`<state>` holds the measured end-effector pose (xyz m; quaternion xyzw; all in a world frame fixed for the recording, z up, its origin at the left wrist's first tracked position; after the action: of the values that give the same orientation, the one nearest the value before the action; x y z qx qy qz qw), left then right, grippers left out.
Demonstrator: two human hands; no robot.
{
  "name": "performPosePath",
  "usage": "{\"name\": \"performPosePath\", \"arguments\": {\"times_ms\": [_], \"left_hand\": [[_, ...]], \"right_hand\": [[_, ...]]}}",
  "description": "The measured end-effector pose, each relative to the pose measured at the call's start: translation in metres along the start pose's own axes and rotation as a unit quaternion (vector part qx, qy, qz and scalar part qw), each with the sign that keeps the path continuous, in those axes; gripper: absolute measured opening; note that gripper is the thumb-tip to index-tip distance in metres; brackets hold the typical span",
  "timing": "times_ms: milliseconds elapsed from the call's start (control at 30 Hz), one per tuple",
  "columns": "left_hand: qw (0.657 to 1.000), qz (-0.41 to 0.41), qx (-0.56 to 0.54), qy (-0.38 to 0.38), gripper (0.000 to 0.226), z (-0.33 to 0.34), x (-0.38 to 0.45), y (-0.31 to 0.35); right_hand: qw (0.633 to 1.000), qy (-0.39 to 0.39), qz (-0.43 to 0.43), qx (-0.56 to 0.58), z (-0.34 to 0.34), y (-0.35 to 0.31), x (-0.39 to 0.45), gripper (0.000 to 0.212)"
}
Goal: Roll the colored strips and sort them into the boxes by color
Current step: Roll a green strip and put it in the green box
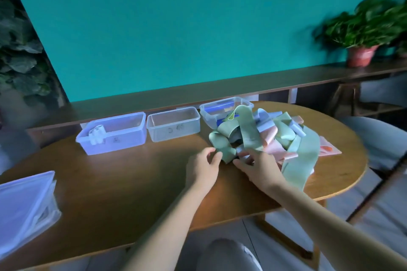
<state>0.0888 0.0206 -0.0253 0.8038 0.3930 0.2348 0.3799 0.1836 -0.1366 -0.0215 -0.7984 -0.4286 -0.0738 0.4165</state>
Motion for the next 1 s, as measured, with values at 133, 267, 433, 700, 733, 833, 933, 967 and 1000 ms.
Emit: {"name": "performPosePath", "arguments": {"times_ms": [133, 267, 433, 700, 733, 833, 933, 967, 1000], "left_hand": [[0.999, -0.006, 0.049, 0.015, 0.034, 0.011, 0.006, 0.01], [0.999, -0.036, -0.016, -0.018, 0.029, 0.019, 0.01, 0.014], [0.972, -0.034, -0.224, -0.066, 0.036, 0.007, 0.01, 0.034], [0.968, 0.1, -0.227, -0.031, 0.027, -0.08, 0.017, 0.106], [0.968, 0.114, -0.223, -0.021, 0.027, -0.093, 0.016, 0.115], [0.968, 0.141, -0.209, 0.009, 0.025, -0.133, 0.011, 0.139], [0.967, 0.17, -0.191, 0.026, 0.025, -0.171, 0.002, 0.155], [0.966, 0.179, -0.186, 0.031, 0.026, -0.183, -0.002, 0.159], [0.965, 0.185, -0.184, 0.036, 0.026, -0.194, -0.006, 0.162]], "right_hand": [[0.999, 0.025, -0.005, 0.03, 0.002, 0.002, 0.002, 0.02], [0.999, 0.018, -0.013, 0.044, 0.002, 0.003, 0.003, 0.02], [0.998, 0.019, -0.013, 0.065, -0.003, -0.001, 0.004, 0.03], [0.993, 0.047, -0.068, 0.081, -0.043, -0.055, 0.052, 0.04], [0.993, 0.048, -0.082, 0.072, -0.049, -0.066, 0.06, 0.042], [0.989, 0.054, -0.129, 0.051, -0.065, -0.101, 0.083, 0.045], [0.983, 0.052, -0.171, 0.046, -0.078, -0.137, 0.1, 0.043], [0.981, 0.048, -0.179, 0.054, -0.081, -0.149, 0.102, 0.042], [0.979, 0.045, -0.186, 0.07, -0.085, -0.161, 0.102, 0.039]]}}
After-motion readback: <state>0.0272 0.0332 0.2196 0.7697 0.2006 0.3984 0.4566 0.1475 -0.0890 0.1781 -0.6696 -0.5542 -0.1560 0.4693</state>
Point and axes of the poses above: each hand's wrist, its own x-axis towards the middle knuckle, its own z-axis out of the palm, y = z × x, the point moved 3 cm from there along x, towards the middle knuckle, and after that the axes turned 14 degrees about -z, right-handed, at the moved point
